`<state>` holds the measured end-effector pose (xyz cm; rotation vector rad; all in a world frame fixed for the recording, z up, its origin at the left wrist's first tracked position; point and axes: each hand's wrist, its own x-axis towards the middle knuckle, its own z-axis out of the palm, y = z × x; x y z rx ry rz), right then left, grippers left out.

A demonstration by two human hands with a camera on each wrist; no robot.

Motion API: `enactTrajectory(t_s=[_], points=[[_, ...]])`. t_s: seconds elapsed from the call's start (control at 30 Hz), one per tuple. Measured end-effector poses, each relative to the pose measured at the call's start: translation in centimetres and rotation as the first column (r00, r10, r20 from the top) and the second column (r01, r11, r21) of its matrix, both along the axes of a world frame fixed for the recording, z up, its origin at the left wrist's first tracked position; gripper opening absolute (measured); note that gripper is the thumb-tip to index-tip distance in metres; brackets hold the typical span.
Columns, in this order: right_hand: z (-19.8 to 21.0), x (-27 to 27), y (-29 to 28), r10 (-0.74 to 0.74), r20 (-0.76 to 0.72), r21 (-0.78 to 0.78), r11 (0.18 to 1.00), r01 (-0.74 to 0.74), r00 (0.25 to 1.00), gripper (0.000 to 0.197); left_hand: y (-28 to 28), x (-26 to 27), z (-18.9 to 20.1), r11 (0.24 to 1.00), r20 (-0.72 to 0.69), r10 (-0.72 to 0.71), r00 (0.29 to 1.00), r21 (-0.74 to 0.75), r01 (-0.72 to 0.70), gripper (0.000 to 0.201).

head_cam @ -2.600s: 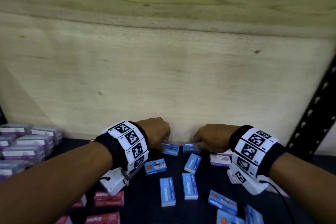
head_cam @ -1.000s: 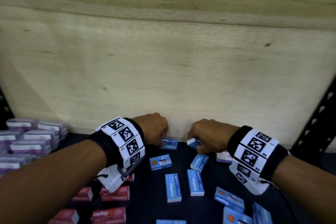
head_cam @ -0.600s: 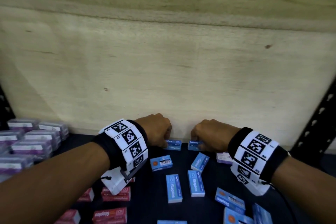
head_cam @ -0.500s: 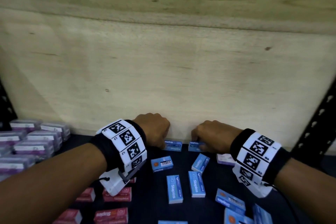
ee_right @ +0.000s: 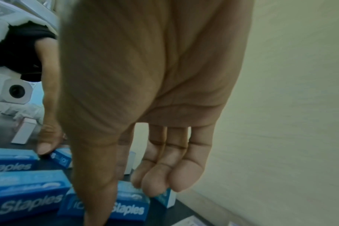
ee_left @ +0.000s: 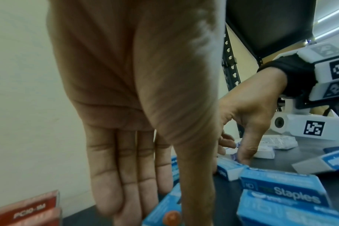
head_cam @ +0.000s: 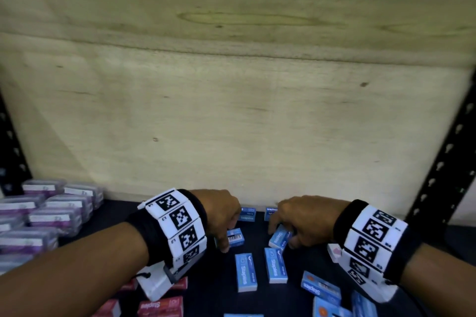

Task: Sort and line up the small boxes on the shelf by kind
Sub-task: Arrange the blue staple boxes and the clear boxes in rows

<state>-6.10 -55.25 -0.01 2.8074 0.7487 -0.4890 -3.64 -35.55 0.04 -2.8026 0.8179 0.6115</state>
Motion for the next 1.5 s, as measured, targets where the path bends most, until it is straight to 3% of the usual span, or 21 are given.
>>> enactTrajectory(t_s=[0.13, 0.27, 0.43, 0.67, 0.9, 1.23, 1.43, 1.5], points=[[-0.2, -0.3, -0.1, -0.036, 0.006, -0.016, 0.999, 0.036, 0.999, 0.038, 0.1, -0.2, 0.1, 1.000, 0.010, 0.001, 1.000, -0.016, -0.001, 0.042], [0.7, -0.6, -0.6, -0.078, 0.064, -0.023, 0.997, 0.080, 0.995, 0.035, 0.2, -0.3, 0.4, 0.992, -0.029, 0.011, 1.000, -0.123, -0.014, 0.030], [1.6, -0.4, -1.3, -0.139, 0.076, -0.019, 0.990, 0.140, 0.987, 0.039, 0.1, -0.2, 0.6, 0.989, -0.027, -0.035, 0.999, -0.148, 0.031, 0.032], [1.1, 0.4, -1.2, -0.133, 0.026, -0.019, 0.991, 0.133, 0.991, 0.042, 0.1, 0.2, 0.5, 0.983, 0.003, -0.019, 1.000, -0.180, 0.019, 0.036], [0.4, 1.1, 0.0, -0.101, 0.015, 0.040, 0.994, 0.100, 0.995, 0.017, -0.2, 0.5, -0.2, 0.982, 0.029, -0.025, 0.999, -0.184, 0.030, 0.035], [-0.2, 1.7, 0.5, -0.094, 0.050, 0.014, 0.996, 0.093, 0.994, 0.020, -0.9, 0.9, -0.5, 0.971, 0.068, -0.017, 0.998, -0.236, 0.033, 0.031], [0.0, 1.3, 0.0, -0.104, 0.099, 0.093, 0.991, 0.095, 0.990, 0.026, -0.1, -0.1, 1.2, 0.979, 0.204, -0.008, 0.979, -0.200, 0.049, 0.025], [0.4, 0.8, -0.1, -0.124, 0.083, 0.124, 0.986, 0.113, 0.989, 0.021, -0.1, -0.9, 1.7, 0.974, 0.147, -0.007, 0.989, -0.224, 0.040, 0.025]])
